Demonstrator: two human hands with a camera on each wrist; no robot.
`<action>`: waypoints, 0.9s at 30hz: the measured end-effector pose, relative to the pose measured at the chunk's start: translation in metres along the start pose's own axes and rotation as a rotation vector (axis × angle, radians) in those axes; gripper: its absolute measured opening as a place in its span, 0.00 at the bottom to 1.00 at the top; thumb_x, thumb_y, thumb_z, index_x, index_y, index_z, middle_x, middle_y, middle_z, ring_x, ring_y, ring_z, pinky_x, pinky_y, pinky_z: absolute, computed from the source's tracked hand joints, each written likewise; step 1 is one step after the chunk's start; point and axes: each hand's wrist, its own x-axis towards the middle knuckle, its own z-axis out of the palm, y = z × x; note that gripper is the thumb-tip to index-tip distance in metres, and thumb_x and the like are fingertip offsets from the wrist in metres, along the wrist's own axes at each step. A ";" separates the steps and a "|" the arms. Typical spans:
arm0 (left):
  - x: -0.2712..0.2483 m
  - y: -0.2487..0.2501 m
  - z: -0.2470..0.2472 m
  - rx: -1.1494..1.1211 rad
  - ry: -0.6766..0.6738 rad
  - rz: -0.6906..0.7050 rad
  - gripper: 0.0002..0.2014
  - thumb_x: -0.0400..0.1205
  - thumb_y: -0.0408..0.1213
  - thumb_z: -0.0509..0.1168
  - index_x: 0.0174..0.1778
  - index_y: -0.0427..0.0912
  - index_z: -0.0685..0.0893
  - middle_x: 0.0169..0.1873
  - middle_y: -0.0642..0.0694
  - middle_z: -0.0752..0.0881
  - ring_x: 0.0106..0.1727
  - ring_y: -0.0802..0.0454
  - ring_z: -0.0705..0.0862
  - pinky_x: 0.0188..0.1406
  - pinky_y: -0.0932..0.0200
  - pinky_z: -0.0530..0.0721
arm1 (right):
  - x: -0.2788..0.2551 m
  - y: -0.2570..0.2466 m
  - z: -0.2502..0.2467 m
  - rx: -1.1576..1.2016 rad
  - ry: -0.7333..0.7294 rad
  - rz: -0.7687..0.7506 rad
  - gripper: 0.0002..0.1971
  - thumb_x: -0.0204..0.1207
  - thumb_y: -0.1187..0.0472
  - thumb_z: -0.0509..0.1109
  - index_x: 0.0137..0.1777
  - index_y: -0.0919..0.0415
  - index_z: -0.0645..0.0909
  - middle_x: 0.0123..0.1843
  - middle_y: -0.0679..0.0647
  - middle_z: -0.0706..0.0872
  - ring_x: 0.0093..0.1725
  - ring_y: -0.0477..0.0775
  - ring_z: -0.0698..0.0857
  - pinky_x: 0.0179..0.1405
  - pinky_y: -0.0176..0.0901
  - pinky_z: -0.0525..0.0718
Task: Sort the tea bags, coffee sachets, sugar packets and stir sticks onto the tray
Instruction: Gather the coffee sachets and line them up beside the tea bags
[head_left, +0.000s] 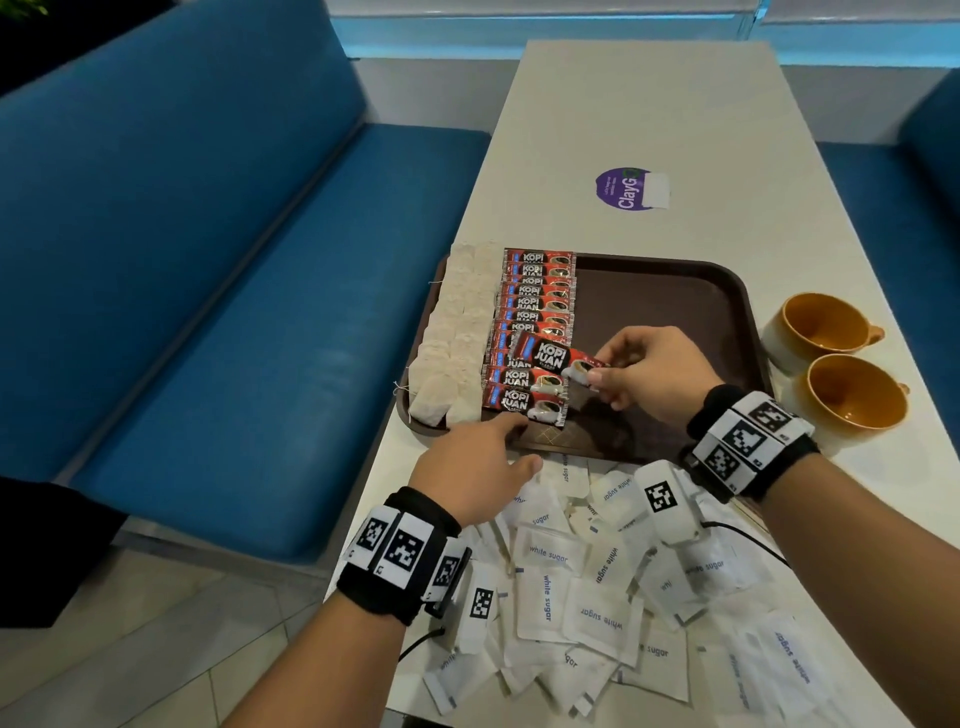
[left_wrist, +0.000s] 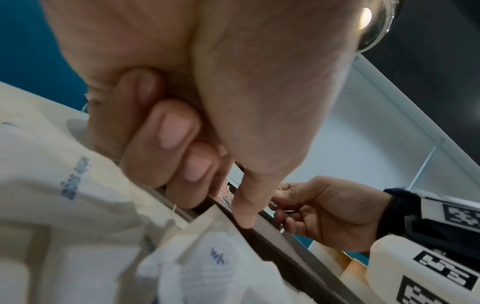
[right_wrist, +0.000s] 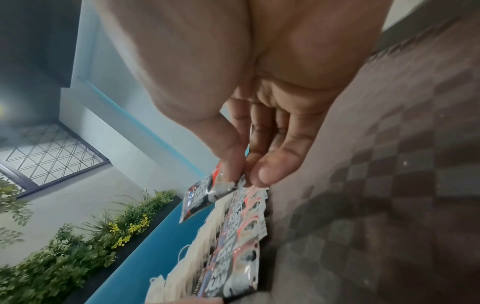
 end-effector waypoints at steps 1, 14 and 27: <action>0.002 0.001 0.000 0.016 -0.002 -0.001 0.26 0.87 0.57 0.63 0.82 0.56 0.71 0.62 0.47 0.89 0.61 0.46 0.86 0.56 0.49 0.86 | 0.000 0.000 -0.002 0.003 0.015 -0.002 0.09 0.73 0.68 0.83 0.46 0.67 0.84 0.39 0.66 0.92 0.32 0.57 0.88 0.38 0.53 0.91; 0.002 -0.009 0.001 -0.107 0.090 -0.097 0.15 0.87 0.47 0.64 0.68 0.52 0.86 0.28 0.58 0.78 0.37 0.51 0.81 0.38 0.57 0.77 | 0.001 0.007 0.008 -0.143 -0.211 0.016 0.04 0.76 0.66 0.81 0.47 0.64 0.89 0.34 0.56 0.92 0.32 0.49 0.89 0.35 0.43 0.89; -0.005 -0.018 0.001 -0.203 0.252 -0.122 0.09 0.85 0.44 0.67 0.60 0.54 0.86 0.26 0.59 0.75 0.30 0.62 0.78 0.28 0.65 0.69 | 0.009 0.002 0.024 -0.232 -0.166 0.075 0.09 0.70 0.64 0.86 0.44 0.65 0.88 0.33 0.59 0.92 0.32 0.52 0.90 0.32 0.43 0.90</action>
